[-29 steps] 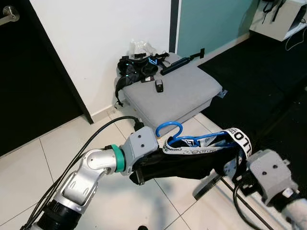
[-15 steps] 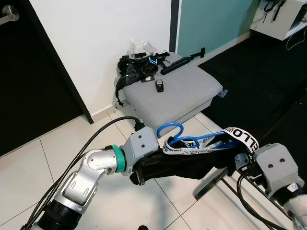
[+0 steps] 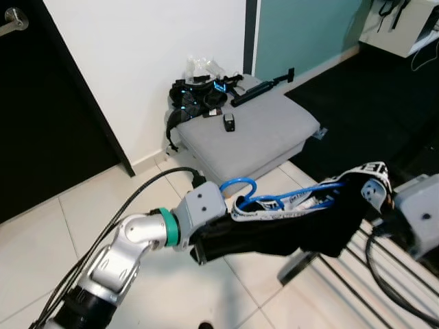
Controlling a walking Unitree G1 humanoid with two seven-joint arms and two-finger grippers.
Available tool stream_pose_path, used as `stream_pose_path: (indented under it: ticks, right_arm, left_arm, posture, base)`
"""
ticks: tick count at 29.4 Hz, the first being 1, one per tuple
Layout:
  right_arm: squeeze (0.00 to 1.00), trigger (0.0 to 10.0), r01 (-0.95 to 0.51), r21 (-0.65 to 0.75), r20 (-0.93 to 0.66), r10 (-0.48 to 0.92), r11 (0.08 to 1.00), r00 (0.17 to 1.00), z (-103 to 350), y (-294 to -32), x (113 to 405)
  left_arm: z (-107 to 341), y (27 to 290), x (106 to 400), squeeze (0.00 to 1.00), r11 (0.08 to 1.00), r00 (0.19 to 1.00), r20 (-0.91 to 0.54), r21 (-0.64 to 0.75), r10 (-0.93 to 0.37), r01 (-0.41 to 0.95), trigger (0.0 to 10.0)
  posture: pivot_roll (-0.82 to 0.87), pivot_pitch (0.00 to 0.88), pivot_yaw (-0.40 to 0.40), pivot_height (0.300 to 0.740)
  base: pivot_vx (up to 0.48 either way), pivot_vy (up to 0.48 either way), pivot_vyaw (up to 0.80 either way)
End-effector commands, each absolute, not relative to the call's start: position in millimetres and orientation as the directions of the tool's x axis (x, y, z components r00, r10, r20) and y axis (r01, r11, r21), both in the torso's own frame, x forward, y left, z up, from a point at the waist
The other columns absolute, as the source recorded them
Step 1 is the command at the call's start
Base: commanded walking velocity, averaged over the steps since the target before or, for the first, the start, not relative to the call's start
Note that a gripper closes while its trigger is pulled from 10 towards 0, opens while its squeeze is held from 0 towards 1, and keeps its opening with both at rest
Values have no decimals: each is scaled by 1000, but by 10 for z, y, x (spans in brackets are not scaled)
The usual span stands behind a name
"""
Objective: Hang hanger
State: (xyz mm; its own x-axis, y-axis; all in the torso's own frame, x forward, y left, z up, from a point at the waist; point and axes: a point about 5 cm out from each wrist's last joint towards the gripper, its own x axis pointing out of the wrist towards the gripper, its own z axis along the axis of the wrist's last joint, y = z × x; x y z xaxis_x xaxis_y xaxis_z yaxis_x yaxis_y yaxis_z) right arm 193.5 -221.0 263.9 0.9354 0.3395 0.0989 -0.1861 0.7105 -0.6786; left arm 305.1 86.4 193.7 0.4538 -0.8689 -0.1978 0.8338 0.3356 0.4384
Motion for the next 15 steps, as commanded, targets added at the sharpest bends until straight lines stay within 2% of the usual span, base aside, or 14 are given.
stream_pose_path:
  ticks: [1,2,3,6,7,8,13,14,15]
  right_arm:
    - [0,10000,-371,-649,-57,444,664,894,2536,-2137,1746]
    - [0,10000,-371,-649,-57,444,664,894,2536,-2137,1746]
    - [0,10000,-416,-631,-139,432,655,891,2433,-2183,1691]
    - [35,10000,-422,-610,-172,408,671,897,2316,-2223,1693]
    - [953,10000,-407,-584,-171,384,702,907,2229,-2243,1721]
    - [1000,10000,-419,-556,-181,387,718,904,2147,-2215,1746]
    - [1000,10000,-470,-510,-211,426,720,880,2061,-2125,1750]
    - [0,10000,-490,-500,-225,440,714,869,2062,-2111,1737]
    - [0,10000,-490,-500,-225,440,714,869,2062,-2111,1737]
  left_arm:
    - [1858,867,3037,0,321,446,-230,429,-865,844,10000]
    - [1858,867,3037,0,321,446,-230,429,-865,844,10000]
    - [1855,864,3037,0,321,445,-230,429,-865,845,10000]
    - [1850,862,3037,0,320,445,-230,428,-866,845,10000]
    - [1847,859,3035,0,319,443,-230,427,-866,846,10000]
    - [1843,854,3036,0,319,442,-230,427,-867,846,10000]
    - [1847,852,3042,0,318,443,-230,428,-867,846,10000]
    - [1851,860,3044,0,319,444,-230,430,-866,845,10000]
    - [1851,860,3044,0,319,444,-230,430,-866,845,10000]
  posture:
    - [-356,240,192,740]
    - [-356,240,192,740]
    - [-356,240,192,740]
    - [-356,240,192,740]
    - [-356,240,192,740]
    - [-360,236,191,740]
    - [-353,234,190,740]
    - [-353,233,190,740]
    - [-353,233,190,740]
  base:
    - [0,0,0]
    - [0,0,0]
    - [0,0,0]
    - [0,0,0]
    - [0,0,0]
    - [0,0,0]
    - [0,0,0]
    - [0,0,0]
    - [0,0,0]
